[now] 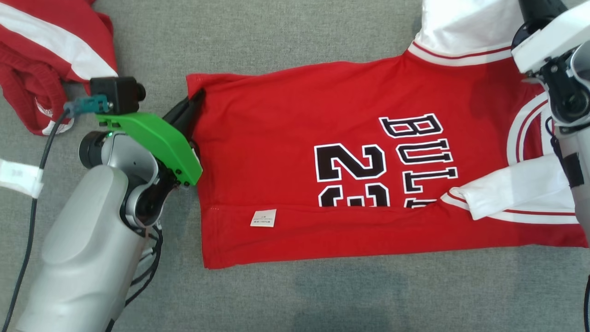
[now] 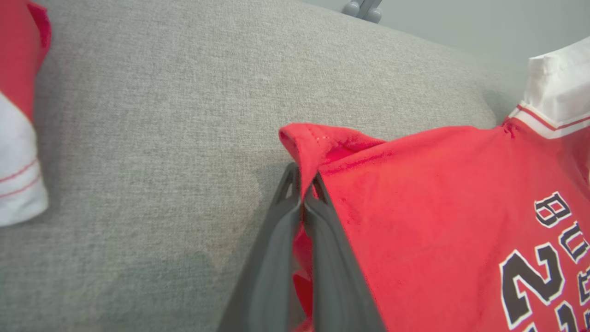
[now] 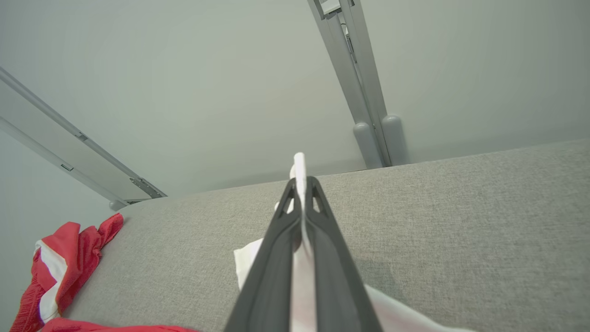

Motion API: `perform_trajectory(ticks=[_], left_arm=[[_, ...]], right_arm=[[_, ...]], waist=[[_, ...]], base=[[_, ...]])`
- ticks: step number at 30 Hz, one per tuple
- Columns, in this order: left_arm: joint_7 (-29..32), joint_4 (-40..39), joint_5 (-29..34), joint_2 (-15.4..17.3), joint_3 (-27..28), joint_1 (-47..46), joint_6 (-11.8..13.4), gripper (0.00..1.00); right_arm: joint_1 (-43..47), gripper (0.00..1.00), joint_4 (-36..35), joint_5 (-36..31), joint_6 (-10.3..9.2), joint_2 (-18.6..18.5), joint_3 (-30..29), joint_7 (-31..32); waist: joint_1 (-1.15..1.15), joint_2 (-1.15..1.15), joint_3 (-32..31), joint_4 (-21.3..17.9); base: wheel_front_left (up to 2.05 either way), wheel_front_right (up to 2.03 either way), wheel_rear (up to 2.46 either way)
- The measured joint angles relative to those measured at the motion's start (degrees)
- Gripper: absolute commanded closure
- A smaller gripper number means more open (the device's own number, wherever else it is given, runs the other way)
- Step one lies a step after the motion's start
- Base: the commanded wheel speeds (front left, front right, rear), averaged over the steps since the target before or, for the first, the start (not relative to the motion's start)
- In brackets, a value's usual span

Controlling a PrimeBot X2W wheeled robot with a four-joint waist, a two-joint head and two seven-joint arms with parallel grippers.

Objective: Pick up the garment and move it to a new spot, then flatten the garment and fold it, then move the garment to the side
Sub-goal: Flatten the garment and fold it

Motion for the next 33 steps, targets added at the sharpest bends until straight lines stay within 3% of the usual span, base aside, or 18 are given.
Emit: perform_trajectory(ticks=[11,23,33], left_arm=[[-4.85,-0.22,-2.22,0.91,2.79,8.42,-0.19,1.00],[-8.29,-1.42,-3.08,2.11,4.12,16.02,-0.21,1.00],[-9.65,-4.43,-3.66,2.61,3.53,20.08,-0.24,1.00]], right_arm=[[13.91,1.00,-4.71,4.92,0.08,0.48,-4.94,-4.27],[28.98,1.00,-12.17,10.26,-0.19,4.86,-7.48,-7.44],[36.73,1.00,-19.15,10.66,-1.77,3.92,-8.90,-7.80]], waist=[[0.00,0.00,-4.70,-1.99],[0.00,0.00,-9.94,-5.19],[0.00,0.00,-12.91,-7.70]], base=[[0.00,0.00,0.00],[0.00,0.00,0.00],[0.00,0.00,0.00]])
